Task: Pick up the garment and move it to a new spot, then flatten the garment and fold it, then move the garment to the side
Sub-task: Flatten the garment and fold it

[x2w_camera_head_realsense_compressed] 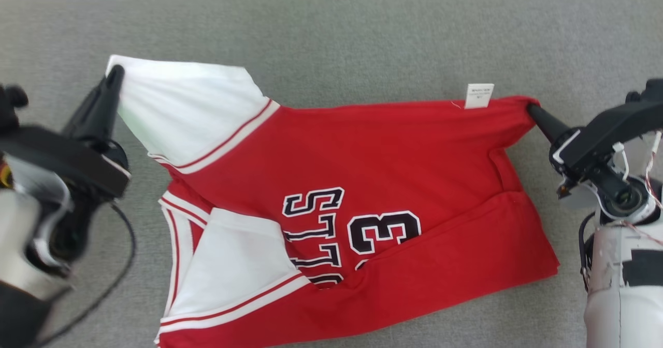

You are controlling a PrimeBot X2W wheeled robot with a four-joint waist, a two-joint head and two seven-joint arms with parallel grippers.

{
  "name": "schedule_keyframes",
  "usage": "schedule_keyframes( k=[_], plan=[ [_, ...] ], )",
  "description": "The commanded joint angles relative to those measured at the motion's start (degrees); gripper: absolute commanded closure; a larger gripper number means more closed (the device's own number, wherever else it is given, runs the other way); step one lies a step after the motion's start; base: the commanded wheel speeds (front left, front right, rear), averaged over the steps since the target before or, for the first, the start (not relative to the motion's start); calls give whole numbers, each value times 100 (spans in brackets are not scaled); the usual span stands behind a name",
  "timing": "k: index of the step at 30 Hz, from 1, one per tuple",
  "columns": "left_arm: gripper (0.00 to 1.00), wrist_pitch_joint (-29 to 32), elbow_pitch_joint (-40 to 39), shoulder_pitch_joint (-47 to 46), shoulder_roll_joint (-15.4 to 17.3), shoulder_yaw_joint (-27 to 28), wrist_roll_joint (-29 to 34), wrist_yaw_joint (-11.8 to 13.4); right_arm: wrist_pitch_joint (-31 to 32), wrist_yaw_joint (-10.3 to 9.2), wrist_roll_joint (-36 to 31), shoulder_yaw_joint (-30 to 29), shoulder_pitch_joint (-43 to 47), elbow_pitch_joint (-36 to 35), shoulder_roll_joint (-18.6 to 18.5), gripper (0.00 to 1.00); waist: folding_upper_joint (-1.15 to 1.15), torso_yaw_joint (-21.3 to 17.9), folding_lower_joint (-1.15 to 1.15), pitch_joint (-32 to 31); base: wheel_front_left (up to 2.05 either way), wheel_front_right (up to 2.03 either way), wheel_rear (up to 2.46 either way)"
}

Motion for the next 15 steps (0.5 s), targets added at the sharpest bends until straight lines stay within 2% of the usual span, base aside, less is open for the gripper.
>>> schedule_keyframes(
  k=[1, 7, 15],
  plan=[
    [100, -298, -104, 259, -109, 74, -38, -61, -21, -14, 91, 2, 133, -50, -7, 100, 0, 123, 0, -157, 0, 0, 0],
    [100, -1278, -552, 1094, -441, 242, 50, -121, -118, -13, 355, -12, 453, -209, -9, 100, 0, 244, 0, -340, 0, 0, 0],
    [100, -1505, -1230, 1949, -1012, 554, 639, -258, -106, -13, 789, -121, 747, -320, -6, 100, 0, 454, 0, -470, 0, 0, 0]
  ],
)
